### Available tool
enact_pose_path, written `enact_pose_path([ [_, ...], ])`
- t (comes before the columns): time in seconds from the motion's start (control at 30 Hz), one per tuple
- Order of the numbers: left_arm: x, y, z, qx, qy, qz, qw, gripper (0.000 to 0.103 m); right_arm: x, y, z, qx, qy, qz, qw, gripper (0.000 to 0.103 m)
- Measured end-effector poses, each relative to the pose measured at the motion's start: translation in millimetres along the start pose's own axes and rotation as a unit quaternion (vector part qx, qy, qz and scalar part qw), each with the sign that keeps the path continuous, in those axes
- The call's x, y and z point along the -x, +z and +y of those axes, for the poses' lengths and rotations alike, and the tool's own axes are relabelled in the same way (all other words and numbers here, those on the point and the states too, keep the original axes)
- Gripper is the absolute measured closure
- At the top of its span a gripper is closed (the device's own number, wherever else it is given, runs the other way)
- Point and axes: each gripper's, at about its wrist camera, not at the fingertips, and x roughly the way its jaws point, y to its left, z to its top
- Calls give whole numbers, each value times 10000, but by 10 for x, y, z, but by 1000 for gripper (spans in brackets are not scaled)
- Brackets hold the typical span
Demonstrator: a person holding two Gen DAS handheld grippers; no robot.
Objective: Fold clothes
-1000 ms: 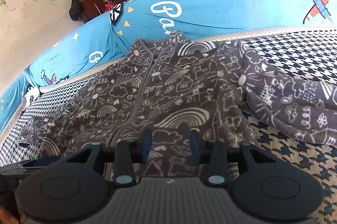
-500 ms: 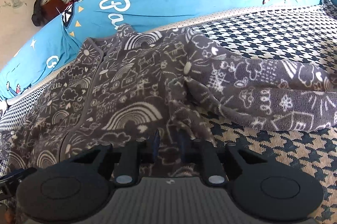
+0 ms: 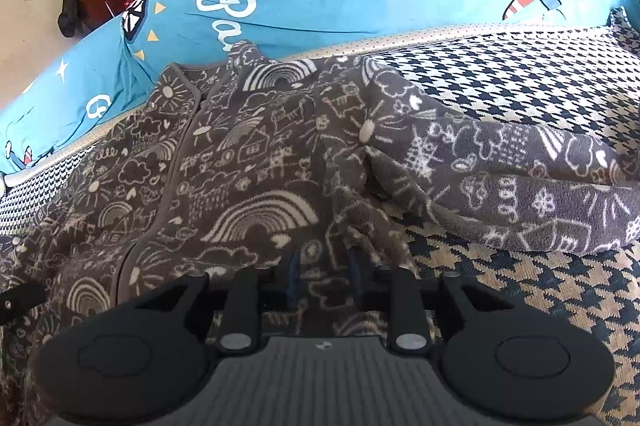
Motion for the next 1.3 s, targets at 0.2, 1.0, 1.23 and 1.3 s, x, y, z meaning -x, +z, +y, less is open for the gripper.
enact_pose_path([
  [0.2, -110, 212, -23, -21, -26, -158, 9999, 0, 31, -29, 189, 323, 245, -27, 9992, 62],
  [1.0, -988, 621, 301, -24, 1135, -7, 9935, 0, -96, -86, 363, 408, 379, 325, 9979, 46],
  [1.23, -1084, 589, 321, -263, 1576, 36, 9872, 0, -87, -77, 349, 406, 372, 349, 9979, 45],
  [1.3, -1081, 602, 347, -177, 1688, 13, 9855, 0, -86, -79, 347, 416, 377, 355, 9978, 45],
])
